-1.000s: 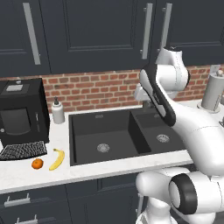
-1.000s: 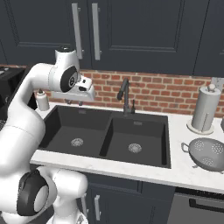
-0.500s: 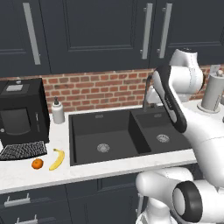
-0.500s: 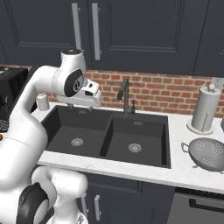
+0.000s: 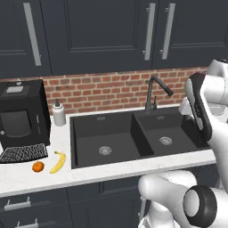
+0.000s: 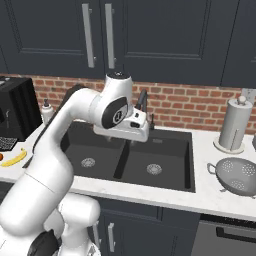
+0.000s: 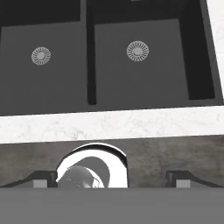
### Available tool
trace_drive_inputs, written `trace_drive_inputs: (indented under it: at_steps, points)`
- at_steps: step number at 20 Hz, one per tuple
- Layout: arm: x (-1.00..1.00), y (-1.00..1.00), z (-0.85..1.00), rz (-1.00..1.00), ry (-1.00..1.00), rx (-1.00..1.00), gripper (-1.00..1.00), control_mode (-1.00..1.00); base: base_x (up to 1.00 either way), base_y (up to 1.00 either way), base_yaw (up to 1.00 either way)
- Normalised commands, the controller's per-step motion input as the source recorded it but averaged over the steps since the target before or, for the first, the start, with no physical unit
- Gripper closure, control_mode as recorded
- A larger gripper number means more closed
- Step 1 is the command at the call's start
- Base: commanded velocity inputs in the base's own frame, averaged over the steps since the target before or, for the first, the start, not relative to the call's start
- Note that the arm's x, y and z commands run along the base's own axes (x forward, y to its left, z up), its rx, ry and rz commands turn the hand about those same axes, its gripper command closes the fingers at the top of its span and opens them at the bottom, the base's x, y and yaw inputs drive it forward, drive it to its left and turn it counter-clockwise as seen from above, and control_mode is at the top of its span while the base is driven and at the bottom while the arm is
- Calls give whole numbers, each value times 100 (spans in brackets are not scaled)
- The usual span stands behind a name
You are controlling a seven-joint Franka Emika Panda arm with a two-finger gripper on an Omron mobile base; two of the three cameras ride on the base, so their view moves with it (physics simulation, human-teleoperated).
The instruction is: Put the colander in the sink, put the tangerine, banana in the colander, and turn on the sink faucet and pour water over the colander.
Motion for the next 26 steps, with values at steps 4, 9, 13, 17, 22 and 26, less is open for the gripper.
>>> trace_drive_inputs:
  at_steps: [4,9,13,17,22,26]
  points:
    - [0,-100,-43,-1,2,-5,-100,-100,0,0,0]
    - [5,-96,-37,-5,3,-15,-100,-100,0,0,0]
    - [8,-100,-35,-5,4,-12,-100,-100,0,0,0]
    - [0,-100,-22,-3,8,-6,-100,-100,0,0,0]
    - [-2,-74,-17,0,5,-1,-100,-100,0,0,0]
    - [0,-31,-10,0,0,0,-100,-100,0,0,0]
